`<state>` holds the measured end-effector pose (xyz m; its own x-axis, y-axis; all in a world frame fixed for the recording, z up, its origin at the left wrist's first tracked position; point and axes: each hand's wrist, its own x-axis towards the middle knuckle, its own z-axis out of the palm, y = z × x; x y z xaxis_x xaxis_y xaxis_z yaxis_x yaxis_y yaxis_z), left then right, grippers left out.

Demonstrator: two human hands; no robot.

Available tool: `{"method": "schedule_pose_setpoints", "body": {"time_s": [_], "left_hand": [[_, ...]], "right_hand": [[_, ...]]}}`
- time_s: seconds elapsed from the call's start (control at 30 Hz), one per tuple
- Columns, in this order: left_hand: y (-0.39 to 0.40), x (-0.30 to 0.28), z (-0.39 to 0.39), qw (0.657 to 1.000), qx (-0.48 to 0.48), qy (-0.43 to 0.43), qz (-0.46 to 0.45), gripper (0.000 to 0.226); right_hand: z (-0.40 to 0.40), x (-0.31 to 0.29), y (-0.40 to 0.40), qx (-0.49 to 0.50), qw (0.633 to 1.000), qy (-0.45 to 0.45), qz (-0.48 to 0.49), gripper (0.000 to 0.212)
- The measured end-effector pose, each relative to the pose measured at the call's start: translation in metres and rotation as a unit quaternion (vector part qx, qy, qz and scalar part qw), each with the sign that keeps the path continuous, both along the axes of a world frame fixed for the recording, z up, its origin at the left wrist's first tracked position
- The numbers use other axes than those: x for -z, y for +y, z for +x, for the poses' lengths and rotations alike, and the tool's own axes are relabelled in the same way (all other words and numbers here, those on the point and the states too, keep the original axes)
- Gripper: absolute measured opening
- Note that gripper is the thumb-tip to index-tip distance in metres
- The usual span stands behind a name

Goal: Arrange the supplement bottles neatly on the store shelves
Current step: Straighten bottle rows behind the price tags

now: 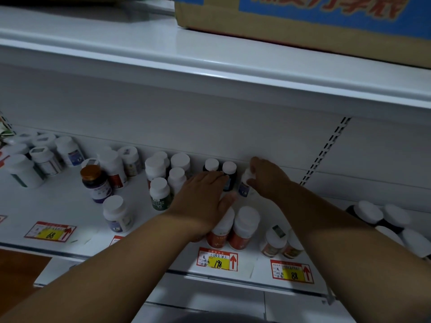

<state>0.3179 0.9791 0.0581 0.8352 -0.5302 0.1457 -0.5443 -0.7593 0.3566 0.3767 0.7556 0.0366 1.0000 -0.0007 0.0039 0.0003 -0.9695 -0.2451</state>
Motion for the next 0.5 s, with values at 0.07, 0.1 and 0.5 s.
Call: {"method": "schedule_pose_setpoints", "body": {"time_s": [0.07,0.1,0.5], "left_hand": [[0.000,-0.001,0.000,0.999,-0.002,0.014,-0.037,0.062],[0.000,-0.002,0.000,0.998,-0.008,0.022,-0.062,0.059],[0.008,-0.043,-0.054,0.912,-0.034,0.176,-0.368,0.023]], "right_hand": [[-0.005,-0.002,-0.004,0.008,0.999,-0.014,0.044,0.031],[-0.009,-0.006,-0.005,0.015,0.997,-0.035,0.071,0.037],[-0.095,-0.095,0.058,-0.075,0.878,-0.013,0.473,0.024]]}}
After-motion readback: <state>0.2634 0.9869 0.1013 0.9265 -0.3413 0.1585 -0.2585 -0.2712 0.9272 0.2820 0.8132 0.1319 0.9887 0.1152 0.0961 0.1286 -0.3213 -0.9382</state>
